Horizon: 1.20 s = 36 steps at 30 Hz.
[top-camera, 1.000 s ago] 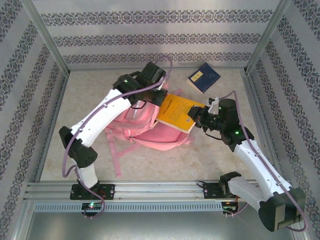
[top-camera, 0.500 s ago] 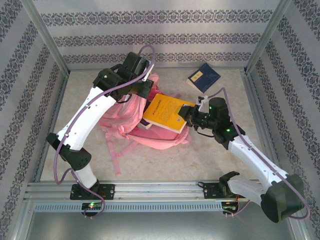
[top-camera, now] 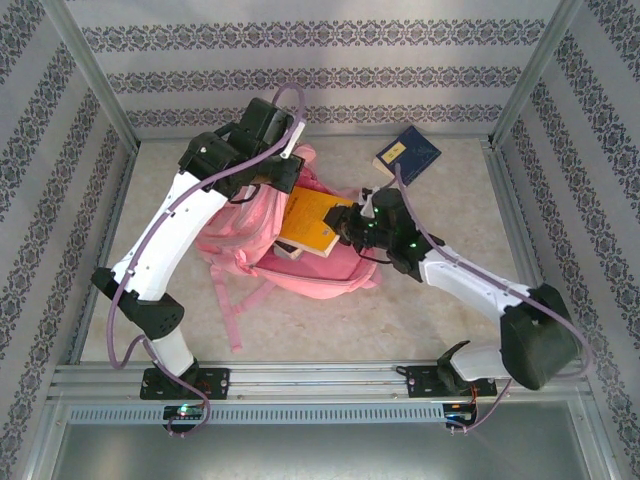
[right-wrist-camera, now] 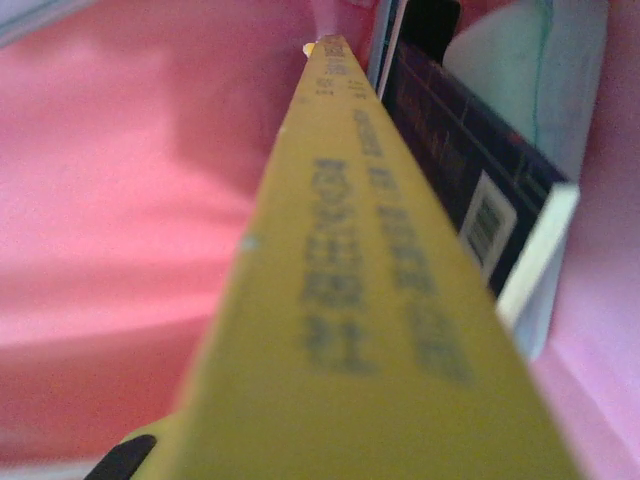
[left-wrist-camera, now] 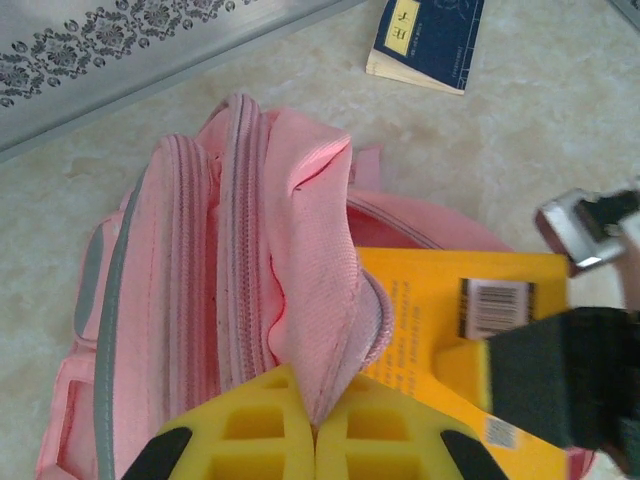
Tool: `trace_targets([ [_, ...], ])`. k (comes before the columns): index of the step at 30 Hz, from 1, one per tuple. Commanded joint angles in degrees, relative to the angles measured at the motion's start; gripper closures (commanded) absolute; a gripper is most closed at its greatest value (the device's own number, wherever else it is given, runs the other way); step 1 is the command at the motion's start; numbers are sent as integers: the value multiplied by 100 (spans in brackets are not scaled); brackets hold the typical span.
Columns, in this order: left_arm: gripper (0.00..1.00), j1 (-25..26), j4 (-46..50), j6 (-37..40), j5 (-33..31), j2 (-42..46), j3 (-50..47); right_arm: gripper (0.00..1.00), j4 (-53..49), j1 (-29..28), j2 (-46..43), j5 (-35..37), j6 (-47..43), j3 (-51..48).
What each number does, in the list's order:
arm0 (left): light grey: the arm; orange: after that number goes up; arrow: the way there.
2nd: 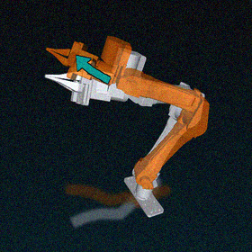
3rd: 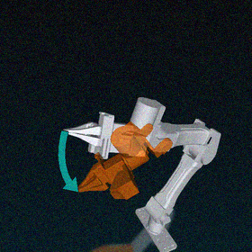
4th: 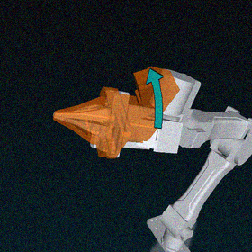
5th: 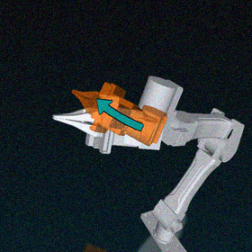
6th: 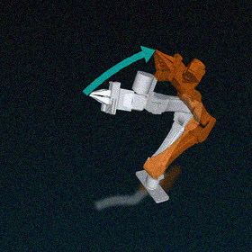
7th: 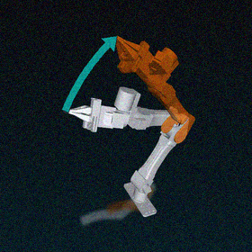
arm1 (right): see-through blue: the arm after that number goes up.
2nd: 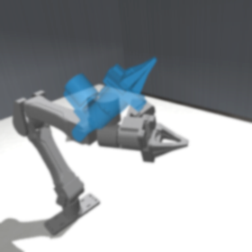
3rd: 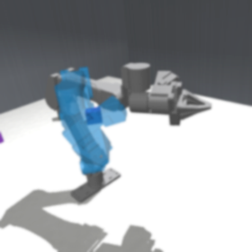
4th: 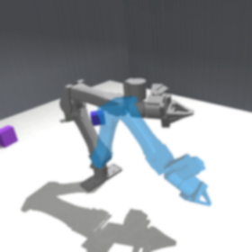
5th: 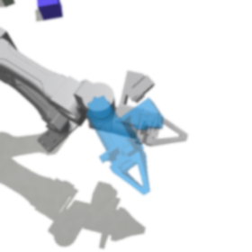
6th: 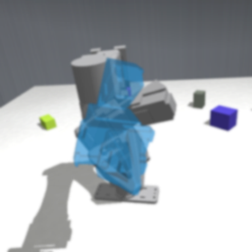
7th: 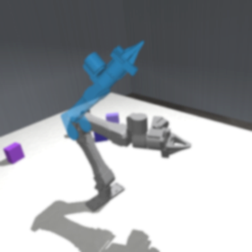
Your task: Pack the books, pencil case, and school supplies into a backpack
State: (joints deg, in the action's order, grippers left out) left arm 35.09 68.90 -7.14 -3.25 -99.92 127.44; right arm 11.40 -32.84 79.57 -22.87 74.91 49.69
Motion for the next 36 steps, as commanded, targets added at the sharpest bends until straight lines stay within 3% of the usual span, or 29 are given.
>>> trace_targets([
  [1, 100, -37, -413, -26, 64, 50, 658, 100, 1060, -137, 396, 248, 175, 492],
  [15, 100, -36, -525, 107, 35, -163, 1002, 100, 1112, -929, 2106, 1192, 1230, 1559],
  [17, 100, -37, -538, 92, 56, -181, 1010, 96, 965, -1010, 2355, 1349, 1153, 1736],
  [19, 100, -37, -551, 77, 88, -211, 1008, 87, 1035, -1065, 2665, 1326, 1099, 1905],
  [21, 100, -35, -556, 72, 79, -220, 987, 69, 1012, -1109, 2905, 1238, 853, 2120],
  [25, 100, -76, -554, 91, 15, -214, 900, 48, 696, -1115, 2783, 1189, 232, 2269],
  [29, 100, -253, -552, -96, 92, -144, 708, 35, 117, -1045, 2242, 1189, -346, 2137],
  [36, 100, -317, -655, -283, 25, -62, 392, 26, -254, -883, 1198, 1053, -631, 1245],
])
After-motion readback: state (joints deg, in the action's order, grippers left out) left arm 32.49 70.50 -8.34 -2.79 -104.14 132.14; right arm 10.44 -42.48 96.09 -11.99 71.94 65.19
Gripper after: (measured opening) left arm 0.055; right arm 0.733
